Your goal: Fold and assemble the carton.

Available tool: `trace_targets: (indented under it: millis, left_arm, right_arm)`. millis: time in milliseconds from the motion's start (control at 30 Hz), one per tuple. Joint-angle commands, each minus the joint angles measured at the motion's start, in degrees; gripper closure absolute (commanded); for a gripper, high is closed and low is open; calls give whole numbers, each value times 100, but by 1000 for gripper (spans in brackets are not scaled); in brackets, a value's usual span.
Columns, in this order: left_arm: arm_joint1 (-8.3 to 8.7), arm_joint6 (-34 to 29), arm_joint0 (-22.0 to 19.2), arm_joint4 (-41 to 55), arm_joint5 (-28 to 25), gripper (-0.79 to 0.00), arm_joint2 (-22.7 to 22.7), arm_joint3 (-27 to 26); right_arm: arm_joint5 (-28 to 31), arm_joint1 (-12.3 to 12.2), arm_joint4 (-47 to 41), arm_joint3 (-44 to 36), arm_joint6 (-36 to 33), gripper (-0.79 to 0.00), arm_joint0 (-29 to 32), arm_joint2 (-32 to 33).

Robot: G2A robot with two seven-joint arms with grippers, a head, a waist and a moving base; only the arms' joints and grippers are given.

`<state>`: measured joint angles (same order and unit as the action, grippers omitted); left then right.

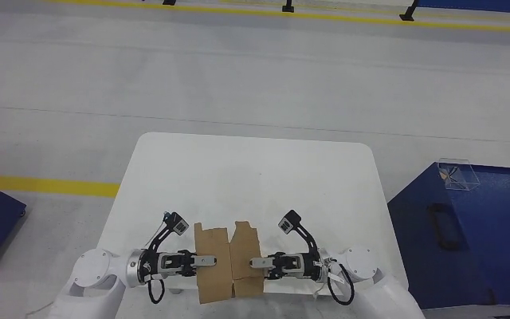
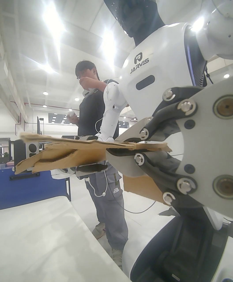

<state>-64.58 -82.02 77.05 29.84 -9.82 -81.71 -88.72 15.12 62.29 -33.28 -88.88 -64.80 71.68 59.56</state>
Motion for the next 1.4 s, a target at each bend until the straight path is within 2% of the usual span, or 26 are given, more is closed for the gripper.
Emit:
trace_targets:
  millis: [0,100,233,367,533,800,1000,1233,1333,1367]
  left_arm:
    - [0,0,0,0,0,0,0,0]
    - [-16,223,27,157,10,0,25,-26]
    - [-116,627,66,846,-775,0,300,58]
    - [-284,928,-49,1895,-1848,0,693,450]
    - [-510,990,-339,3016,-2235,0,1293,901]
    - [-800,681,-745,3705,-1926,0,1885,1587]
    - [-946,230,-889,4075,-1475,0,2077,1909]
    - [-1069,-264,-974,4484,-978,0,2216,2200]
    - [-1106,-328,-1011,4512,-895,0,2256,2289]
    - [-1117,-332,-1016,4501,-887,0,2270,2313]
  right_arm:
    - [0,0,0,0,0,-785,0,0]
    - [7,-4,82,-36,106,-785,10,32]
    - [727,-57,269,-200,555,-785,185,475]
    - [1604,-143,538,-370,855,-785,467,1106]
    - [2567,-201,1191,-675,1421,-785,932,1668]
    - [3051,-179,1857,-1119,1952,-785,1283,1651]
    - [3131,-130,2902,-1314,2449,-785,1287,1519]
    - [3104,-71,3727,-1427,2904,-785,1240,1249]
    - [3109,-50,3785,-1441,2988,-714,1227,1079]
    - [3105,-47,3805,-1439,2981,-662,1209,1035]
